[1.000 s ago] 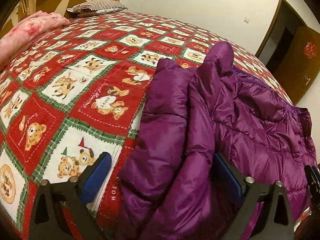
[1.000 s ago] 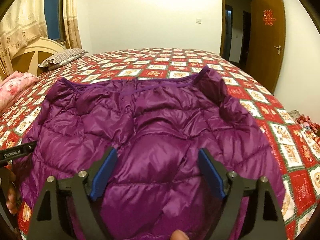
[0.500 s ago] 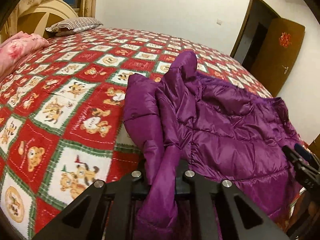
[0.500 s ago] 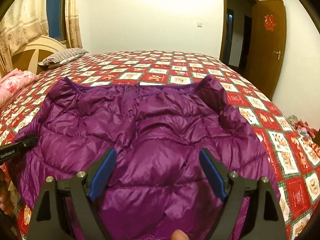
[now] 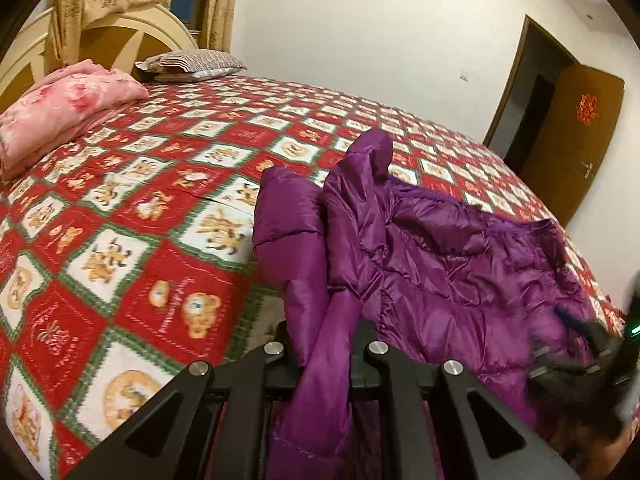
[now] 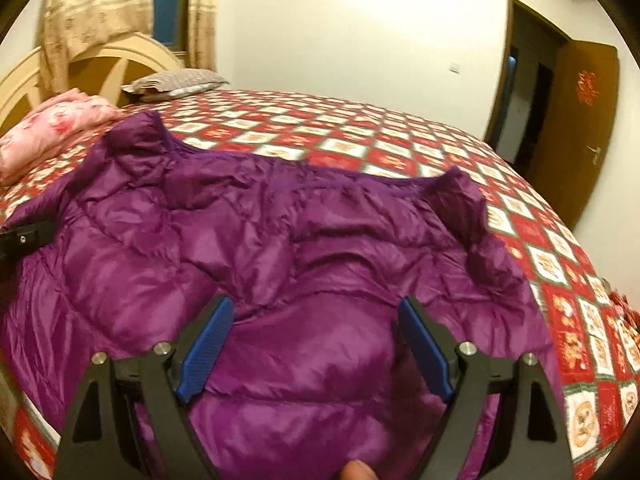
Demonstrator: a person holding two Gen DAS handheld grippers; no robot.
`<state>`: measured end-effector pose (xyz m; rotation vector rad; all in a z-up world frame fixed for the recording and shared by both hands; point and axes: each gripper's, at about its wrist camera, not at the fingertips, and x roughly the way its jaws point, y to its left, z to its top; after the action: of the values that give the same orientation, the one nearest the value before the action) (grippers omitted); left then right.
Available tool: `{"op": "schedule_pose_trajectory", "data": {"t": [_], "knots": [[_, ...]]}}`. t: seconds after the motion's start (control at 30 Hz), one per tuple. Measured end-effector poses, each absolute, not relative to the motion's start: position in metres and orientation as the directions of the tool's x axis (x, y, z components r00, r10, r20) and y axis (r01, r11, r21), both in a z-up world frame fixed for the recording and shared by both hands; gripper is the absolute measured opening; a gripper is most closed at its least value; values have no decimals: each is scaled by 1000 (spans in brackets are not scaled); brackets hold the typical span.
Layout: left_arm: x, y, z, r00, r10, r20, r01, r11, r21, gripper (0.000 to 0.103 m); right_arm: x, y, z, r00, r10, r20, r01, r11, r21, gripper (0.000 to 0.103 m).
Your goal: Fold large clothes
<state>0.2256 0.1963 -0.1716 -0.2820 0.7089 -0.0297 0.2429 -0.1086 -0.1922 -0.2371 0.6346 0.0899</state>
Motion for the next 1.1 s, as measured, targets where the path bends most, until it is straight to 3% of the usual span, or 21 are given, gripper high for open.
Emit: {"op": "schedule_pose_trajectory", "data": {"t": [0.13,0.3,0.4,0.53,0.67,0.8,1.1], "knots": [[222,192,-153,778,-129,-615,-52,962,-268,10,251,-87,-212,783,-89,-615,-155,931,-331,87],[220,162,-107,816,-133,-563,20,979,-202,10,252,-126,-194,761,14,-649,-188,962,-199,87],[219,135,-80,836,-149,-529,67,983,-170,10,234,-165,-172,808,35,-588,-136,982,-129,87],[225,79,-47,843,-188,-505,161,982,-98,10,229,-234,-151,848,-47,-528,3,996,-85,87],[231,11,-34,837,-218,-501,252,968,0,10,226,-321,-145,825,-167,-540,177,984,-33,87],[238,-50,-49,823,-238,-515,331,939,95,10,212,-386,-150,798,-251,-547,300,954,0,87],[229,-173,-143,755,-216,-619,484,821,303,10,161,-390,-172,756,-296,-583,402,914,58,87]]}}
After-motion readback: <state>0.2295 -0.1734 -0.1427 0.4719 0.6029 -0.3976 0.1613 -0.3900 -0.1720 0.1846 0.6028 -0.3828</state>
